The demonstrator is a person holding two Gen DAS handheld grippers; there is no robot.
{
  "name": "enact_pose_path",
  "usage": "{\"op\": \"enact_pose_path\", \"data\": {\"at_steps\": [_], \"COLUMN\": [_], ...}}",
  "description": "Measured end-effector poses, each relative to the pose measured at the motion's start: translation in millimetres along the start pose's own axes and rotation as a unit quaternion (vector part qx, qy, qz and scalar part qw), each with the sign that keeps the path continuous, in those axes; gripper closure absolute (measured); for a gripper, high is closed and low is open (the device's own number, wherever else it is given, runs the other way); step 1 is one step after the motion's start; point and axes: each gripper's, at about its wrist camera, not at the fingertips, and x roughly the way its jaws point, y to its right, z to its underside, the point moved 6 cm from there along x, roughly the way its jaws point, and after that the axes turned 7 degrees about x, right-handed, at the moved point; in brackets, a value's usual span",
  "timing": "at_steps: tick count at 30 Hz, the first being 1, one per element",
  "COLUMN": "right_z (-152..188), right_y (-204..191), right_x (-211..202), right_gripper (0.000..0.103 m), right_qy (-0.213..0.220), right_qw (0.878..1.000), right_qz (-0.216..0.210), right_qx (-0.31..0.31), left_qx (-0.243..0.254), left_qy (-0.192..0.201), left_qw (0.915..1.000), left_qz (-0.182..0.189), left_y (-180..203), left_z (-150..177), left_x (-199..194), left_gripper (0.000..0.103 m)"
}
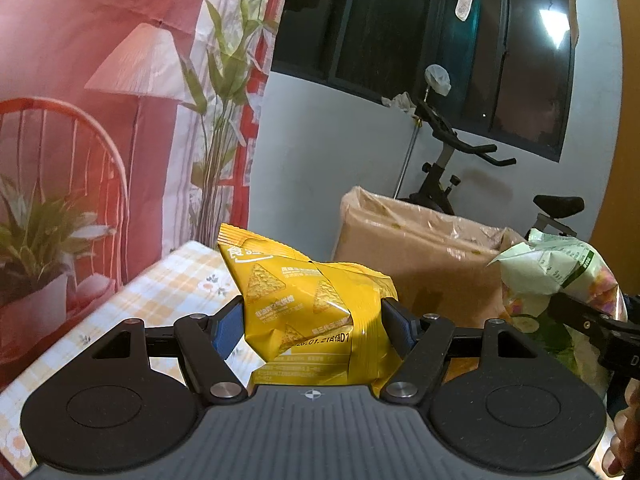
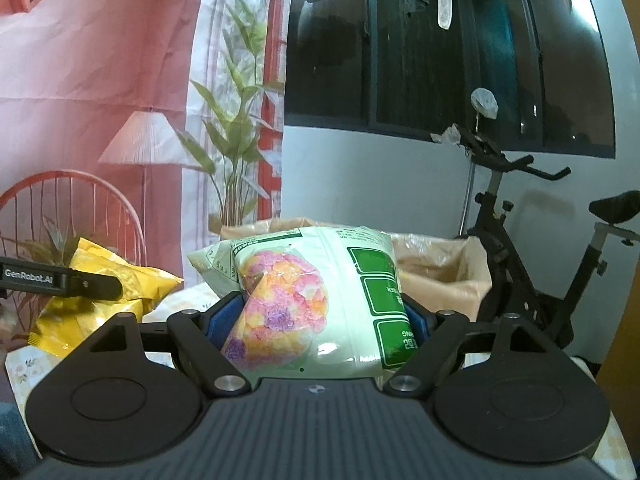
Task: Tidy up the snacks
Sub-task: 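Carry both bags over the box and release them inside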
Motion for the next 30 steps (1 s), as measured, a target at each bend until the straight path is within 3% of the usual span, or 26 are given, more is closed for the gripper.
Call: {"op": "enact_pose_path", "data": {"at_steps": [10, 20, 25, 30], "right_z": [-31.6, -69.2, -90.0, -95.7], "right_y": [14.5, 40.4, 61.7, 84.5], "right_x": [18.7, 48.0, 87.6, 133.7], "right_gripper": [0.021, 0.021, 0.021, 0.021], "right_qy": [0.024, 0.042, 0.008, -0.048], "right_qw": [1.0, 0.999, 0.999, 0.997], "right_qz": [-0.005, 0.005, 0.026, 0.042], "right_qx": [0.008, 0.027, 0.028, 0.042], "left_qx": [0.023, 0.034, 0.037, 0.034], "left_qy": [0.019, 0.072, 0.075, 0.04], "left_qw": [0.9995, 0.9963, 0.9954, 0.9968], "left_qz": [0.009, 0.031, 0.046, 0.06], "left_y": [13.0, 35.5, 54.3, 68.0], "left_z": [-36.2, -96.2, -121.8, -131.3], "left_x": [21.1, 37.4, 72.9, 123.3], "left_gripper": [0.029, 0.029, 0.029, 0.029]}}
